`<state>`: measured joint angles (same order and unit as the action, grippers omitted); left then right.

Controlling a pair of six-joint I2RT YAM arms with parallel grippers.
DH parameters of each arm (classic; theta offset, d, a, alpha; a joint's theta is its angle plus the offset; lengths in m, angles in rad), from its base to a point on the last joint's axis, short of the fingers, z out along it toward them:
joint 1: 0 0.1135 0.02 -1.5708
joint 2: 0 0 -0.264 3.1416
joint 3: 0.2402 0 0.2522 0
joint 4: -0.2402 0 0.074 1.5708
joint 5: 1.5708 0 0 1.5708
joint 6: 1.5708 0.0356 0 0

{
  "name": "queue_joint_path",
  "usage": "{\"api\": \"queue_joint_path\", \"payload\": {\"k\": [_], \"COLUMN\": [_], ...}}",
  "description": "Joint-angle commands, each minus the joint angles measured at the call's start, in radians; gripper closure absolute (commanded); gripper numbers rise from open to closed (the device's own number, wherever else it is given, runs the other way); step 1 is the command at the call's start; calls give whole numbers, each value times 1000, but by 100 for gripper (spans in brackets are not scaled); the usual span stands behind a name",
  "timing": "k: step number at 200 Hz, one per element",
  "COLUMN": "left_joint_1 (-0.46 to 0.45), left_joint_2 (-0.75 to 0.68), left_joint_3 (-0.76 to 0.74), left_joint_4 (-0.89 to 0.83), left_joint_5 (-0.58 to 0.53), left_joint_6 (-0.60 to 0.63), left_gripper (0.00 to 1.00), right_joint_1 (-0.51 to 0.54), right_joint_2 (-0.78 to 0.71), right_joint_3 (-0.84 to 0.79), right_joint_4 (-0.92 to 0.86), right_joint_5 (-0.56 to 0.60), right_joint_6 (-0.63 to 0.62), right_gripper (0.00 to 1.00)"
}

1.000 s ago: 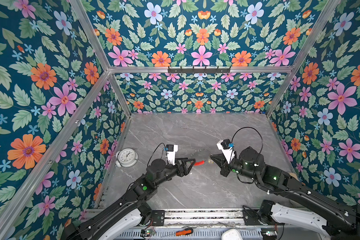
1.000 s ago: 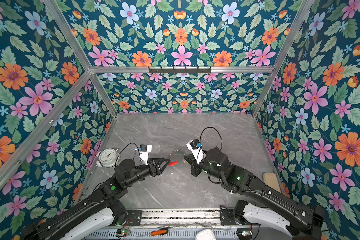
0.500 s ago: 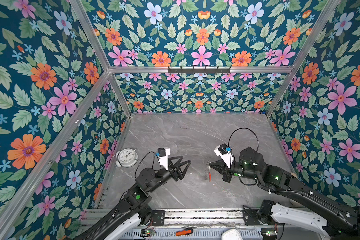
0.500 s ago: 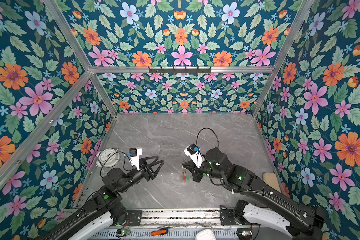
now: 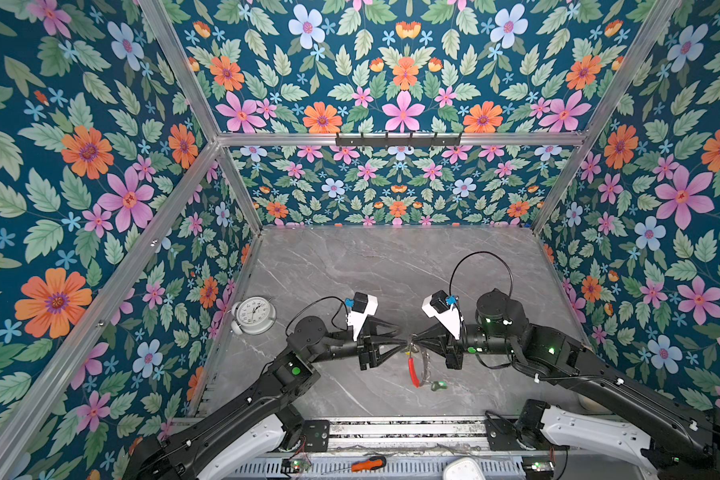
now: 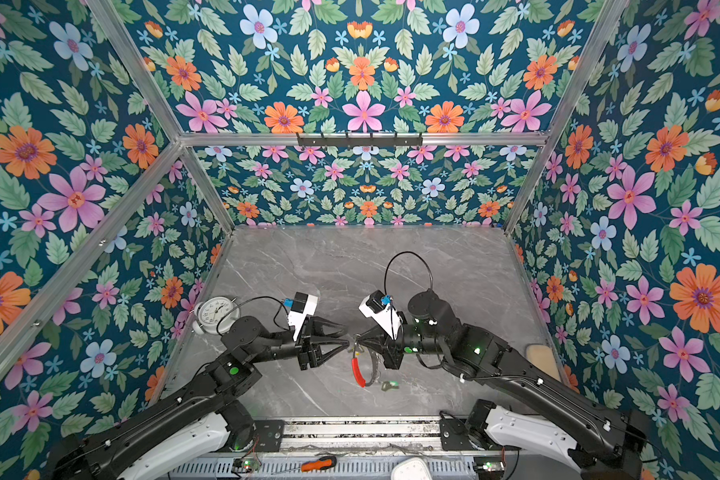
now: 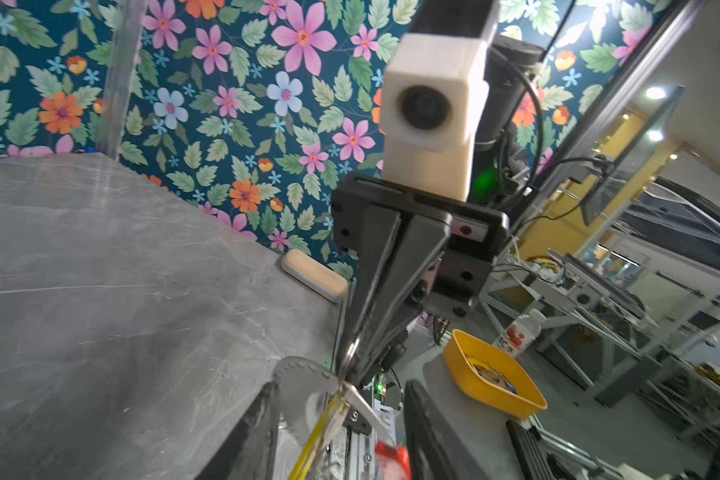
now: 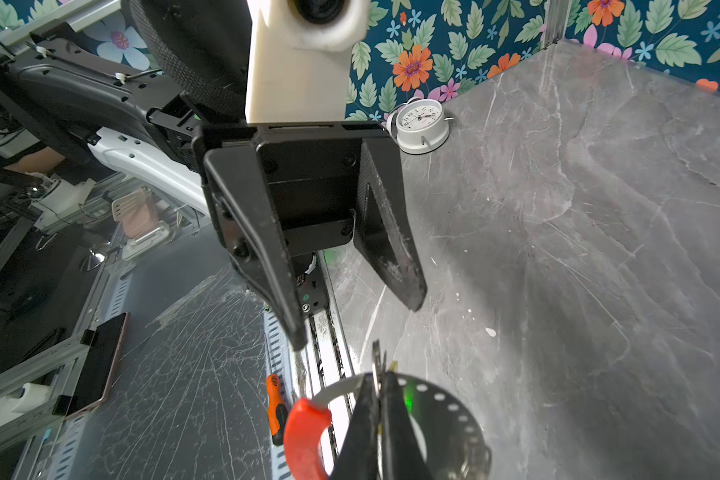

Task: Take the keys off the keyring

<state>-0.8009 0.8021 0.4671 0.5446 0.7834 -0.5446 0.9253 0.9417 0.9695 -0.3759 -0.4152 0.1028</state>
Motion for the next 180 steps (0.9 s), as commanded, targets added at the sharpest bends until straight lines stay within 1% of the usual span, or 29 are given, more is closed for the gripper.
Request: {"api": "queue_joint_path", "payload": {"k": [1,41,80,98,115,140,168,180], "left_joint_1": [0,-1,-1,-1,-1,-1,0,-1], "left_joint_2": [-1,12,32,41,49,58,75,81], "left_joint_3": [-4,-10,-8,-6,-5,-9,-12,-11], "left_joint_4": [87,120,121,129,142,171,188,198], "left_joint_5": [59,70,54,61,74,91,101,105], "left_joint_6": [-8,-13,-8,-8,-11,-24,-37,-44], "left_gripper": [53,62,66,70,77,83,83,82], "right_joint_1": [-1,-1,-1,0,0,0,-6,-7], "right_joint_2": [5,10,11,12,18,23,23,22], "right_joint_3": [5,-1,-5,-7,-6,-6,-8,-6], "right_joint_4": [20,34,45,53,56,61,68,70], "right_joint_5": [-29,-41,-57,-59,-57,-45,-46,-45], "right_joint_6": [3,9,14,17,18,20,23,24], "right_gripper": [100,100,100,100,100,100,100,100]}}
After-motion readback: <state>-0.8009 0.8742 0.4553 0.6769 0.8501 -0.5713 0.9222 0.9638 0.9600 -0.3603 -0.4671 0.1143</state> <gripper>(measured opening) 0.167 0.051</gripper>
